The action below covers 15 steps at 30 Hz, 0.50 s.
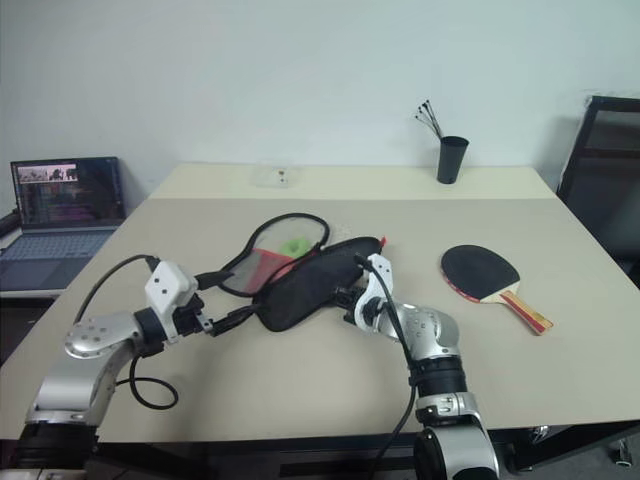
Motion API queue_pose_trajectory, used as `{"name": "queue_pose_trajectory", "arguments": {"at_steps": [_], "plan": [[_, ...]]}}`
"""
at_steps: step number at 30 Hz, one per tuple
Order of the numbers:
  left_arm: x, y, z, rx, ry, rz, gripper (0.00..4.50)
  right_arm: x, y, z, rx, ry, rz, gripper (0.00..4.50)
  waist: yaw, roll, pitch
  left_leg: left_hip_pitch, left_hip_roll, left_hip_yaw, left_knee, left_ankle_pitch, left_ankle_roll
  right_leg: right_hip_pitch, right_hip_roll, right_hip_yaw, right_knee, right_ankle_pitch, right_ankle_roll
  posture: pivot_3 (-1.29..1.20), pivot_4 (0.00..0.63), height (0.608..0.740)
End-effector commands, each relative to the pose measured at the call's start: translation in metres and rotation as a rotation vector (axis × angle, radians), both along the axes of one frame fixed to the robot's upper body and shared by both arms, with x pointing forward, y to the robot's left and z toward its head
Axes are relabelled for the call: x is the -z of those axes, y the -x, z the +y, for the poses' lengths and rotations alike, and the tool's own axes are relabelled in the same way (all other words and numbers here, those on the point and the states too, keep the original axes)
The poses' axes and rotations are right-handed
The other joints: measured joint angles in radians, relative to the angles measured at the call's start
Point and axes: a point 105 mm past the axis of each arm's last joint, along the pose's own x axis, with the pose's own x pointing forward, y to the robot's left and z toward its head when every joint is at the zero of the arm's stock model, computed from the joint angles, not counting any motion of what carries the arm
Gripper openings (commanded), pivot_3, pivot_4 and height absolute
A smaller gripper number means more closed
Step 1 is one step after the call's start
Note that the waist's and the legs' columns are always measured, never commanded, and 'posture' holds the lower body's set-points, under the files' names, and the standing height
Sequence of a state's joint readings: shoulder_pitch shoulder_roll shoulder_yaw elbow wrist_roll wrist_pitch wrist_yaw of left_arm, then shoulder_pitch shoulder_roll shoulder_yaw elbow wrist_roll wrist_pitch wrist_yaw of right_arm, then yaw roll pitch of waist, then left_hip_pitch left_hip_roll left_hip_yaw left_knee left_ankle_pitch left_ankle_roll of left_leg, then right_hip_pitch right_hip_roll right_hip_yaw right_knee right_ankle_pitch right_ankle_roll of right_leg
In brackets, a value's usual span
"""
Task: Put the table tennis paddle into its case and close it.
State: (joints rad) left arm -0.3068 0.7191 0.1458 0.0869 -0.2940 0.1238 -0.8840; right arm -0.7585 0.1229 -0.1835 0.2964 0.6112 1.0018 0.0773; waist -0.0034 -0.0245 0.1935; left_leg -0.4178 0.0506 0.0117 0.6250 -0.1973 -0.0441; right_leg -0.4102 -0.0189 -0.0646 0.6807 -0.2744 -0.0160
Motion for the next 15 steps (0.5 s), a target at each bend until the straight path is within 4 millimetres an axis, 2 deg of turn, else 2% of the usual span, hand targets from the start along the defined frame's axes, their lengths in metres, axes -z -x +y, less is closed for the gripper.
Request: {"name": "queue_pose_trajectory", "arguments": {"at_steps": [1,5,11,15], "plan": [[-0.013,0.0,-0.006,0.021,-0.004,-0.052,4.5,-0.011,0.005,0.004,-0.023,-0.053,-0.009,0.05,0.0,0.0,0.0,0.0,0.0,0.0,0.0,0.0,0.0,0.0,0.0,0.0,0.0,0.0,0.0,0.0,0.15,0.74],[-0.011,0.0,-0.01,0.035,-0.006,-0.049,4.5,-0.01,0.009,-0.013,-0.047,-0.024,0.006,0.05,0.0,0.0,0.0,0.0,0.0,0.0,0.0,0.0,0.0,0.0,0.0,0.0,0.0,0.0,0.0,0.0,0.15,0.74],[-0.01,0.002,-0.015,0.056,-0.011,-0.046,4.5,-0.004,0.03,-0.058,-0.16,0.11,0.043,0.05,0.003,0.0,0.0,-0.001,-0.001,0.001,0.0,0.0,0.0,0.0,-0.001,0.001,-0.001,0.0,0.0,0.0,0.15,0.74],[-0.008,0.003,-0.019,0.071,-0.016,-0.039,4.5,0.002,0.036,-0.088,-0.207,0.241,0.051,0.05,0.001,0.0,0.0,-0.001,-0.002,0.001,0.0,0.0,0.001,0.0,-0.001,0.001,-0.001,0.0,0.001,0.0,0.15,0.74]]}}
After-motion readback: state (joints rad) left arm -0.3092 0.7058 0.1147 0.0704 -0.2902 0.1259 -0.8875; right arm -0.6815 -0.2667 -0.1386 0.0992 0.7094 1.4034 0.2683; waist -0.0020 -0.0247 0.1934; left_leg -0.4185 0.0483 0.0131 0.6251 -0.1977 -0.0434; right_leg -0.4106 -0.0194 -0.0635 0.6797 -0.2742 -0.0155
